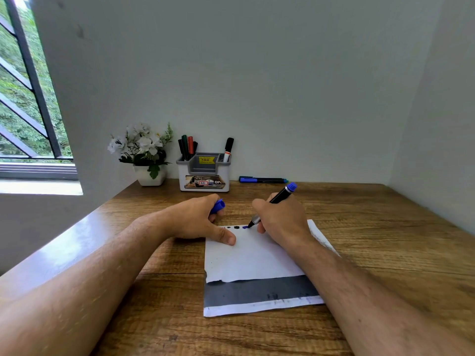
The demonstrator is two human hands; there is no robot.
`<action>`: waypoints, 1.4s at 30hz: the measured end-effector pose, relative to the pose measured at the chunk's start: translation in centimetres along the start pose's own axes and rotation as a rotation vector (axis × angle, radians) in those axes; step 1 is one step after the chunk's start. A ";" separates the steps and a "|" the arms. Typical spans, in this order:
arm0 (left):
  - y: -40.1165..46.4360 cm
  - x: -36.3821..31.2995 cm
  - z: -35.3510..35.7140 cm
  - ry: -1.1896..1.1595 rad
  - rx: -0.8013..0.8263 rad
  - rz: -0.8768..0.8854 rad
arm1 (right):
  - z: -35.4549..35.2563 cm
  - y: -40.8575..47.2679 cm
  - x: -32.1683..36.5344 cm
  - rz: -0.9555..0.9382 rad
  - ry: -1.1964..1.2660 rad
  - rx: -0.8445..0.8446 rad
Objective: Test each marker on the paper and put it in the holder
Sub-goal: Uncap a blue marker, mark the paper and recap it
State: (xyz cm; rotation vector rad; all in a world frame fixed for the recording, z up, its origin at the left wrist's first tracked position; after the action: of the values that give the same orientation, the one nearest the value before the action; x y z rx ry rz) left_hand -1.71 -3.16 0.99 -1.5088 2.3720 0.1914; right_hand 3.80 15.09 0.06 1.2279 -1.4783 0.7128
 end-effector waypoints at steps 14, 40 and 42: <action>-0.1 -0.1 -0.1 0.014 0.006 -0.015 | -0.1 -0.1 0.1 -0.011 -0.013 0.013; -1.0 0.1 -0.6 -0.179 -0.443 0.179 | -1.7 -0.9 2.4 -0.215 0.523 0.031; -0.9 0.1 -0.5 -0.184 -0.427 0.181 | -1.7 -0.9 2.4 -0.214 0.510 0.033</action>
State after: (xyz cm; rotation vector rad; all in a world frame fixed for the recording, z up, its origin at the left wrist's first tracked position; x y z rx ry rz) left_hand -1.00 -3.80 1.52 -1.3661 2.4147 0.8886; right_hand 5.34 15.57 2.65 1.1035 -0.9059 0.8318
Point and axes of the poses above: each hand's wrist, its own y-axis towards the middle knuckle, its own z-axis out of the palm, x = y × z, the point moved 1 cm from there along y, towards the middle knuckle, and after that the axes turned 6 degrees about y, right-handed, at the moved point
